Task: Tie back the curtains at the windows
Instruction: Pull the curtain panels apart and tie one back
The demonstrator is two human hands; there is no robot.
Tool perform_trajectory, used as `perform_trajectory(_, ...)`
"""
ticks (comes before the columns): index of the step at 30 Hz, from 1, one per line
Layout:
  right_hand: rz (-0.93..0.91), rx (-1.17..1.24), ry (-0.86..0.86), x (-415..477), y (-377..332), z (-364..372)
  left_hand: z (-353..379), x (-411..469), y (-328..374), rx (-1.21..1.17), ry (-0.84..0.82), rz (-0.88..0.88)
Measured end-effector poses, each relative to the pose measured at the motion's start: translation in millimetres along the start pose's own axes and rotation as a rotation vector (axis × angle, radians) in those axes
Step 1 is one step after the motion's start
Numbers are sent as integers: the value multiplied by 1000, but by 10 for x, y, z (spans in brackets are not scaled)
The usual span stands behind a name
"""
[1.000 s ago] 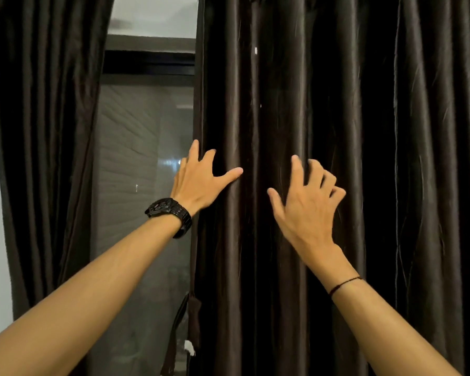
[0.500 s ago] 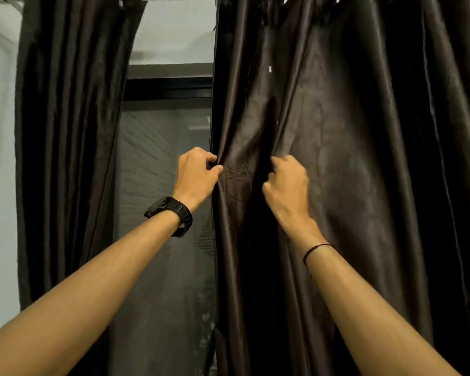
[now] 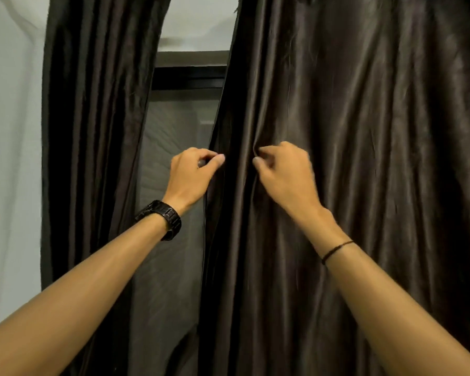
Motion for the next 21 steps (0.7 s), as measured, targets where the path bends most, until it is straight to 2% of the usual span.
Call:
perform_trajectory(3,135,-87,160,-252,332,-522,249,-51,122,-74,-46,0)
perform_trajectory(6,237,-256,243,-408,730,-994,416,-35,307,-134,-11,-15)
perform_trajectory(9,348,-384,249,-486,1115,-1327,495,33,485,-139,28,-28)
perform_trajectory(11,396,-340,208,-490,1305,-1400,528,63,598,-139,26,-25)
perform_trajectory(15,369,-271,97,-429,1386,-1230,576,118,687,-90,30,-23)
perform_trajectory(21,301,-243,182,-313,1398,-970,548,85,563,-97,-8,-53)
Point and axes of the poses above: each hand's wrist, its own x-axis towards the middle knuckle, its own z-axis out of the palm, y = z × x, the point moved 8 cm from there along x, towards the middle knuckle, and after that the axes turned 12 degrees about -z, right-handed, at the moved point
